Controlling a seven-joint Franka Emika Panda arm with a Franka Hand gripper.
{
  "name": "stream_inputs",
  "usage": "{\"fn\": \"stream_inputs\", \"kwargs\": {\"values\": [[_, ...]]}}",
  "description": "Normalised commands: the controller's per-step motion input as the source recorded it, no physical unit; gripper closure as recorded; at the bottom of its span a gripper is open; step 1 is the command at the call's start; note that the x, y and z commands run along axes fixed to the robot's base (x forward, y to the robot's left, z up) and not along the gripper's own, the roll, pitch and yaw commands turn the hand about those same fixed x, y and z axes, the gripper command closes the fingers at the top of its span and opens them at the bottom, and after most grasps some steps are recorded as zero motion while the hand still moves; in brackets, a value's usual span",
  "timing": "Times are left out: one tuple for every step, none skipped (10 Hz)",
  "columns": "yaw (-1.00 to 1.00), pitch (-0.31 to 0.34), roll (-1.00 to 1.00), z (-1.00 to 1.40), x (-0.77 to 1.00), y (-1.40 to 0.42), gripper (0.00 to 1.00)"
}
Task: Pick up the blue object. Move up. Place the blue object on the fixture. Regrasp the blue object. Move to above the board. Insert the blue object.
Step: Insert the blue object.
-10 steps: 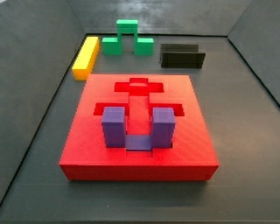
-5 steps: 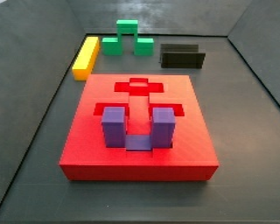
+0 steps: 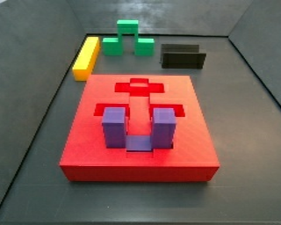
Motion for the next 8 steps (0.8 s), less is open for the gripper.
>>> {"fn": "stream_inputs", "kwargs": {"values": [[0.0, 0.0, 0.0, -0.06, 0.0, -0.03, 1.0], [0.0, -0.056, 0.02, -0.31, 0.03, 0.0, 1.0], [0.04, -0.084, 0.05, -0.34, 0.3, 0.0, 1.0], [0.08, -0.123, 0.03, -0.19, 0.6, 0.07, 1.0], [0.06, -0.163, 0.0, -0.13, 0.85, 0.12, 1.0], [0.05, -0.18, 0.0, -0.15, 0.85, 0.1, 1.0], [0.05, -0.181, 0.03, -0.18, 0.83, 0.07, 1.0], [0.03, -0.177, 0.08, -0.24, 0.81, 0.0, 1.0]]}}
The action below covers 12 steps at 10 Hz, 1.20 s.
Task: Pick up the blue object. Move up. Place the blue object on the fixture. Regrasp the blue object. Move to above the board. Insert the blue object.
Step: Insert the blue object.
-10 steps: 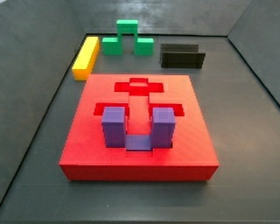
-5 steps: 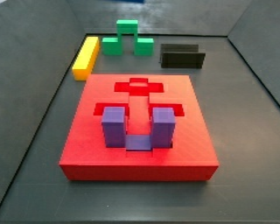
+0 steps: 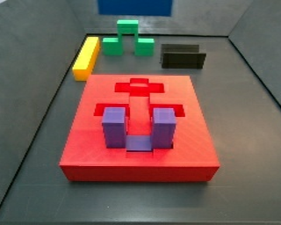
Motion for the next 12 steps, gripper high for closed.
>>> {"fn": "stream_inputs", "kwargs": {"values": [[0.0, -0.217, 0.05, -0.45, 0.88, 0.09, 1.0], [-0.15, -0.136, 0.11, -0.52, 0.93, 0.17, 1.0], [-0.17, -0.084, 0.14, -0.52, 0.85, 0.21, 1.0], [-0.19, -0.086, 0.1, -0.49, 0.97, 0.29, 1.0], [-0.23, -0.104, 0.05, -0.5, 0.8, 0.25, 1.0], [-0.13, -0.027, 0.05, -0.56, 0.05, 0.0, 1.0], [-0.14, -0.02, 0.03, -0.82, -0.26, 0.0, 1.0], [-0.1, -0.02, 0.03, -0.97, -0.42, -0.05, 1.0], [0.0, -0.027, 0.13, -0.89, -0.21, -0.07, 1.0], [0.0, 0.0, 0.2, -0.57, -0.01, 0.0, 1.0], [0.02, 0.0, 0.14, -0.36, 0.0, 0.0, 1.0], [0.15, 0.0, 0.05, -0.31, 0.12, 0.0, 1.0]]}}
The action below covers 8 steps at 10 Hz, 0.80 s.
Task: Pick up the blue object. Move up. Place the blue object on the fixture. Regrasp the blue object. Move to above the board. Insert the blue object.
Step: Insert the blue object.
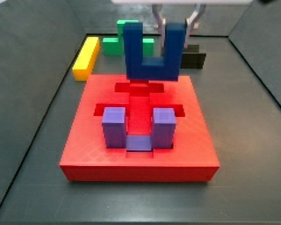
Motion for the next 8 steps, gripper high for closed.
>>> {"fn": "stream_inputs", "kwargs": {"values": [[0.17, 0.0, 0.07, -0.32, 0.14, 0.0, 1.0], [0.21, -0.006, 0.06, -0.24, 0.09, 0.0, 1.0], [0.46, -0.051, 0.0, 0.0, 0.0, 0.0, 1.0], [0.44, -0.003, 0.0, 0.0, 0.03, 0.0, 1.0], [0.33, 0.0, 0.0, 0.0, 0.0, 0.0, 1.0], [0.28, 0.0, 0.0, 0.0, 0.0, 0.0, 1.0], [0.16, 0.0, 0.0, 0.0, 0.0, 0.0, 1.0], [0.03, 0.0, 0.0, 0.0, -0.09, 0.06, 1.0]]}}
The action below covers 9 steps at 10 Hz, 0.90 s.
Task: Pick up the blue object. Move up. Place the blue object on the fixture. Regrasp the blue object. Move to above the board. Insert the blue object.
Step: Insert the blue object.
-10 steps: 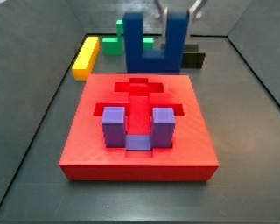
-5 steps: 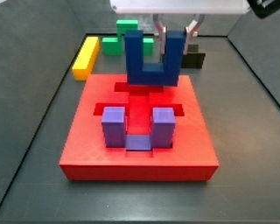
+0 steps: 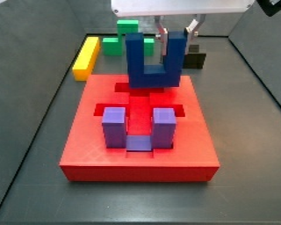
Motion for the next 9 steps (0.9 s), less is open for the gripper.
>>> {"fn": "stream_inputs", "kwargs": {"values": [[0.0, 0.0, 0.01, 0.0, -0.15, 0.08, 1.0], [0.0, 0.0, 0.0, 0.0, -0.17, 0.07, 1.0], [0.0, 0.0, 0.0, 0.0, -0.21, 0.04, 1.0], [0.0, 0.0, 0.0, -0.06, -0.28, 0.0, 1.0], [0.0, -0.029, -0.04, -0.08, -0.29, 0.0, 1.0], [0.0, -0.019, -0.01, -0.03, -0.17, 0.0, 1.0], [0.05, -0.014, 0.0, 0.0, 0.0, -0.01, 1.0], [0.05, -0.021, 0.0, -0.01, 0.0, -0.03, 1.0], [0.03, -0.031, 0.0, -0.02, 0.14, -0.04, 1.0]]}}
